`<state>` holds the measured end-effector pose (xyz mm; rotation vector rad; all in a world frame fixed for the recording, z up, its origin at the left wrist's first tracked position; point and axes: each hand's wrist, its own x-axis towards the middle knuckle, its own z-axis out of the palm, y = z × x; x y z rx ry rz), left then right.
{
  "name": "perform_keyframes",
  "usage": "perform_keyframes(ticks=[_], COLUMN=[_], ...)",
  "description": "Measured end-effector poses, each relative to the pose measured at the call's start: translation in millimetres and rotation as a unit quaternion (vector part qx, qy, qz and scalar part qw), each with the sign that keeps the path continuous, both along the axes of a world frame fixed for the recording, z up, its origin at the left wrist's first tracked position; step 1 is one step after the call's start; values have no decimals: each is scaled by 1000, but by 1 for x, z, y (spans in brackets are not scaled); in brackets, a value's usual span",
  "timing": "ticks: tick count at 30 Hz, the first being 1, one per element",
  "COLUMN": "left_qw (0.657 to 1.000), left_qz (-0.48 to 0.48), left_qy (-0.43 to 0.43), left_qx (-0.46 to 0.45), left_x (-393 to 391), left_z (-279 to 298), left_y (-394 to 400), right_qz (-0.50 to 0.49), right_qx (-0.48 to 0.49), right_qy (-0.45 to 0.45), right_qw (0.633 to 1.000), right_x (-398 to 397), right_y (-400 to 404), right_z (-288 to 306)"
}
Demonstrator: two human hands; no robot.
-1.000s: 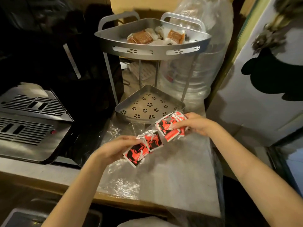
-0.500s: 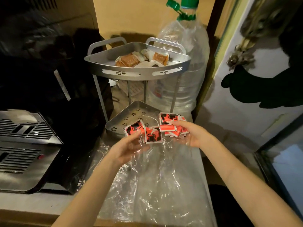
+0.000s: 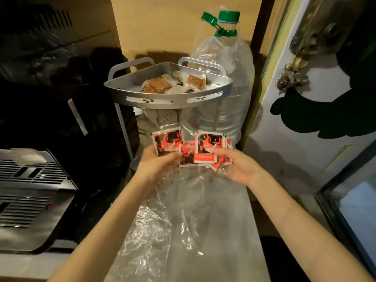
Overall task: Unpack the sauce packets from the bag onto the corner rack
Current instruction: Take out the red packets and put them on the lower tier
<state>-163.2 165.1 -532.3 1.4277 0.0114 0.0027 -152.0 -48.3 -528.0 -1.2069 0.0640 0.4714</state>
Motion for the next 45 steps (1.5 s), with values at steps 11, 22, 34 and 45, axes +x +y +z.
perform_keyframes(ticks=[11, 22, 34, 45], left_qw=[962, 949, 992, 996], left_qz=[-70, -97, -36, -15], left_qy=[-250, -272, -89, 5], left_qx=[91, 125, 80, 87], left_x=[9, 9, 51, 104], left_z=[101, 96, 1, -35], left_y=[24, 37, 41, 49], right_qz=[35, 76, 58, 9], right_qx=[-18, -56, -192, -229], right_qy=[-300, -346, -247, -163], right_qw=[953, 934, 948, 960], right_x=[13, 22, 63, 109], right_y=[12, 16, 18, 22], right_z=[83, 76, 7, -24])
